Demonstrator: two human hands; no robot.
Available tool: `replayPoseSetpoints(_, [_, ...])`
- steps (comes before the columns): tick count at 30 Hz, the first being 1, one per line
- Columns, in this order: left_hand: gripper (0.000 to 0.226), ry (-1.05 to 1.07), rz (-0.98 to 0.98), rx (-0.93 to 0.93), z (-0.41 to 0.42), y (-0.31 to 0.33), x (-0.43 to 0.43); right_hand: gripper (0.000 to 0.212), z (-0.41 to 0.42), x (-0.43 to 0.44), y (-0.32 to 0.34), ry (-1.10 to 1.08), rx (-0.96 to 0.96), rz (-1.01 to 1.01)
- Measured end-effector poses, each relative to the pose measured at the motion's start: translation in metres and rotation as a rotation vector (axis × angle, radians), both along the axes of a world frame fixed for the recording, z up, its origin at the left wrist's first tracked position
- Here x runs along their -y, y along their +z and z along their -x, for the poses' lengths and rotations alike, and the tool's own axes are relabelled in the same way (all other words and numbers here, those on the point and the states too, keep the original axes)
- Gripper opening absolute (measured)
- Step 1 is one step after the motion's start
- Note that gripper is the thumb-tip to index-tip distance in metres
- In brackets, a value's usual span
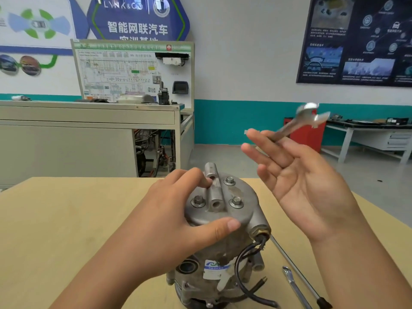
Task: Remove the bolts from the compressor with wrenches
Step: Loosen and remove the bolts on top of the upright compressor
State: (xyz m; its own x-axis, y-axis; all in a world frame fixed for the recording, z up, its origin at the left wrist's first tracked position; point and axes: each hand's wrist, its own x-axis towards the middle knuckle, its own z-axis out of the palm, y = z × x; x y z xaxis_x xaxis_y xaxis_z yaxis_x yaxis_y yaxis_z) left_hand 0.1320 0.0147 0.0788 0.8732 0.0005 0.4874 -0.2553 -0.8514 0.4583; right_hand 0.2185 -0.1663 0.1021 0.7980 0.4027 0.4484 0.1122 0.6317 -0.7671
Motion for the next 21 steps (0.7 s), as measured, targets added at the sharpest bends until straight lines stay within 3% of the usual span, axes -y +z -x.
replayPoseSetpoints(4, [0.063, 0.004, -0.003, -0.011, 0.001, 0.001, 0.002, 0.015, 0.0, -0.002, -0.003, -0.151, -0.018, 0.025])
replayPoseSetpoints(10, [0.061, -0.012, 0.03, -0.016, 0.003, 0.0, 0.002, 0.03, 0.002, -0.009, -0.007, -0.247, 0.057, 0.07])
replayPoseSetpoints(16, [0.058, -0.018, 0.036, -0.018, 0.003, -0.001, 0.002, 0.034, 0.006, -0.008, -0.007, -0.294, 0.3, 0.071])
replayPoseSetpoints(21, [0.059, -0.016, 0.033, -0.018, 0.002, -0.002, 0.001, 0.03, 0.007, -0.008, -0.006, -0.387, 0.394, 0.127])
